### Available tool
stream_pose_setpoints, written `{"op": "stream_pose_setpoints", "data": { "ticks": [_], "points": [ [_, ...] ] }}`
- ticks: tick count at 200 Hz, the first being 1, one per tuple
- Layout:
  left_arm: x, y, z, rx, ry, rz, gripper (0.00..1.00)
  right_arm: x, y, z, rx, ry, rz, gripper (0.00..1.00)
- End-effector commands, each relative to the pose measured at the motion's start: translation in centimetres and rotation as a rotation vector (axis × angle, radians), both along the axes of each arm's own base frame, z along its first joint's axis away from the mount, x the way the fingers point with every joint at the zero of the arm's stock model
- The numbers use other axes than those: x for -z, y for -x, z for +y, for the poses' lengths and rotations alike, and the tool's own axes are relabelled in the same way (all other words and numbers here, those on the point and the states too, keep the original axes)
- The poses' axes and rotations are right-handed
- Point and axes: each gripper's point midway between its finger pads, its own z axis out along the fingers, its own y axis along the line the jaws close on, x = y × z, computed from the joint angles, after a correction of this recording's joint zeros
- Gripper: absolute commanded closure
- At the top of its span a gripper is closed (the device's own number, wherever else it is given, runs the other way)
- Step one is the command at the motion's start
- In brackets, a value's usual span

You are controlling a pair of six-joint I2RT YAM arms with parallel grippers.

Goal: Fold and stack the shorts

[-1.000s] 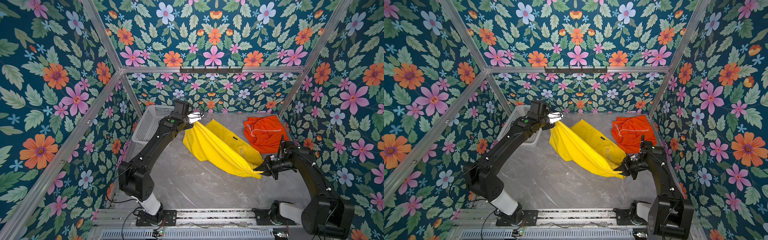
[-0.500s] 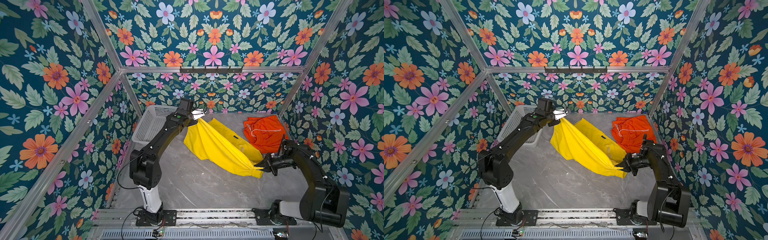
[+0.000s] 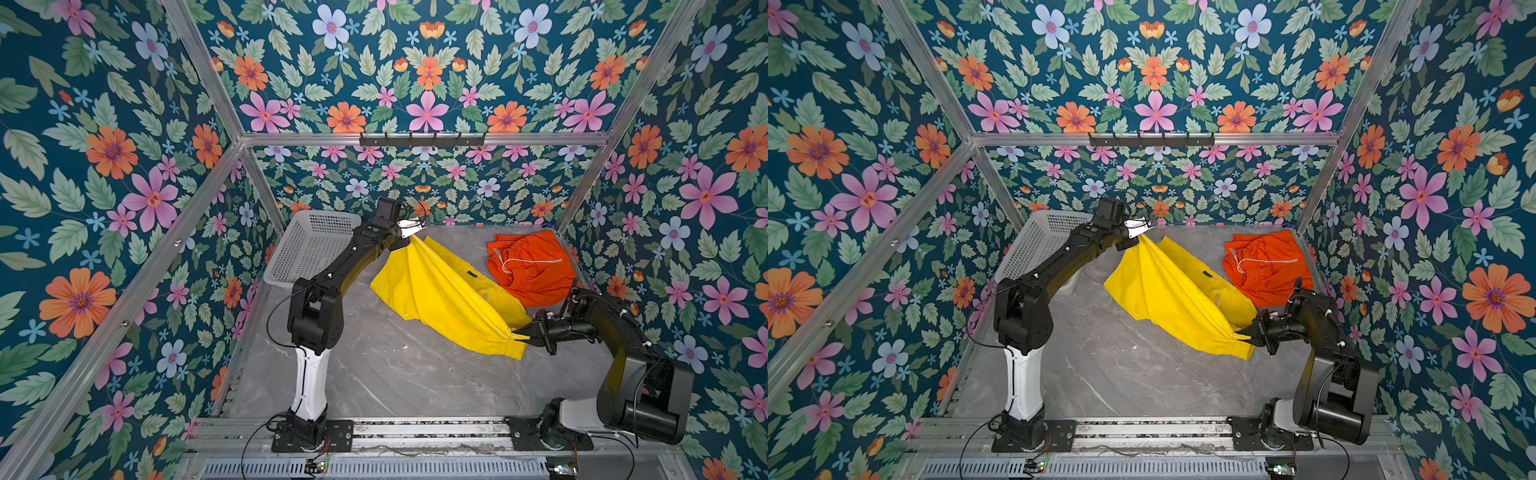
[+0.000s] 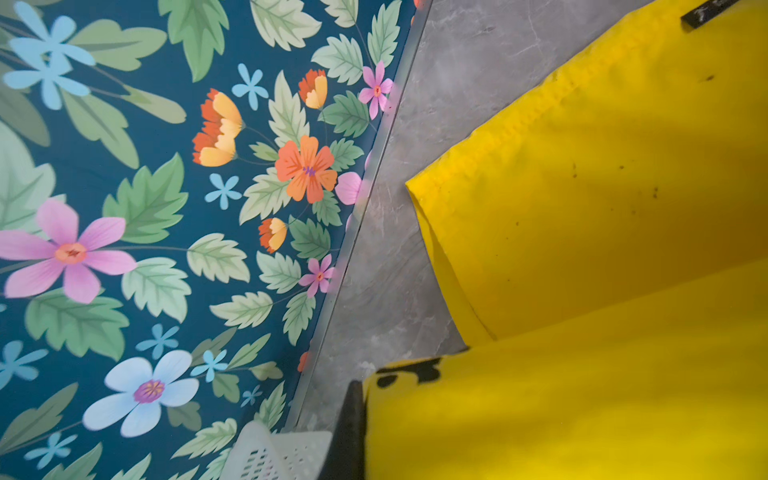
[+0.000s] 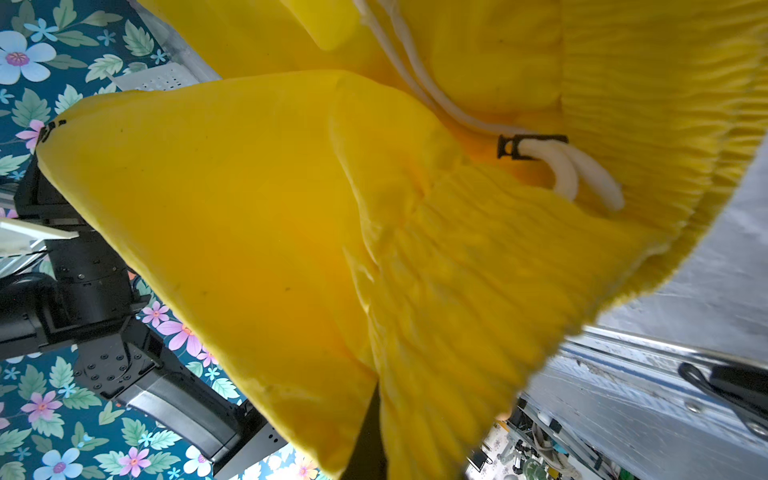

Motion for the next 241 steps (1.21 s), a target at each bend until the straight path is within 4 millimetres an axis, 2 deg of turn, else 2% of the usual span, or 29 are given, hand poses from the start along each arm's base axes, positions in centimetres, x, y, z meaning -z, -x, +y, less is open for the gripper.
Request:
{"op": "stream_pose_setpoints", "data": {
  "ticks": [1,62,79,99,109,116,126,135,148,157,171,192,214,227,241],
  "points": [
    [-0.2,-1.7,-1.0,-0.030,0.064,-0.038,1.00,0.9,-0.5,-0.3,0.027,-0.010,0.000,1.00],
    [4.8,-3.8,-4.1,-0.044,0.127,0.011,0.97,3.4,-3.0,-1.9,0.158,-0.051,-0.005,1.00],
    [6.0,-4.2,-4.6,-0.055,0.147,0.019,0.94,4.0,-3.6,-2.2,0.178,-0.049,-0.004,0.95],
    [7.4,-4.5,-5.1,-0.063,0.165,0.042,0.85,4.7,-4.3,-2.6,0.207,-0.049,0.002,0.93],
    [7.8,-4.6,-5.5,-0.063,0.173,0.049,0.79,4.8,-4.9,-2.8,0.228,-0.047,-0.005,0.86],
    [8.0,-4.5,-5.6,-0.065,0.177,0.050,0.70,4.6,-5.2,-3.1,0.245,-0.038,-0.012,0.82],
    [7.9,-4.4,-5.8,-0.073,0.186,0.053,0.55,4.1,-5.6,-3.5,0.266,-0.014,-0.033,0.79],
    [7.2,-4.4,-5.8,-0.091,0.205,0.048,0.45,3.3,-5.9,-3.9,0.284,0.010,-0.055,0.76],
    [5.9,-4.3,-5.6,-0.114,0.237,0.041,0.38,1.8,-6.1,-4.9,0.318,0.048,-0.089,0.57],
    [5.0,-4.2,-5.0,-0.144,0.253,0.032,0.35,0.6,-6.2,-5.7,0.341,0.078,-0.117,0.54],
    [3.3,-3.7,-4.1,-0.185,0.278,0.024,0.33,-1.3,-6.2,-6.5,0.355,0.141,-0.162,0.53],
    [1.5,-1.9,-2.8,-0.226,0.338,0.070,0.33,-3.8,-5.5,-7.9,0.346,0.303,-0.210,0.49],
    [1.5,0.8,-1.5,-0.262,0.457,0.205,0.34,-6.4,-5.0,-8.5,0.334,0.452,-0.307,0.49],
    [1.9,2.2,-1.2,-0.288,0.558,0.303,0.36,-7.3,-5.0,-7.3,0.281,0.512,-0.376,0.49],
    [2.7,3.4,-1.3,-0.297,0.671,0.413,0.38,-6.9,-5.4,-5.2,0.215,0.519,-0.416,0.50]
  ]
}}
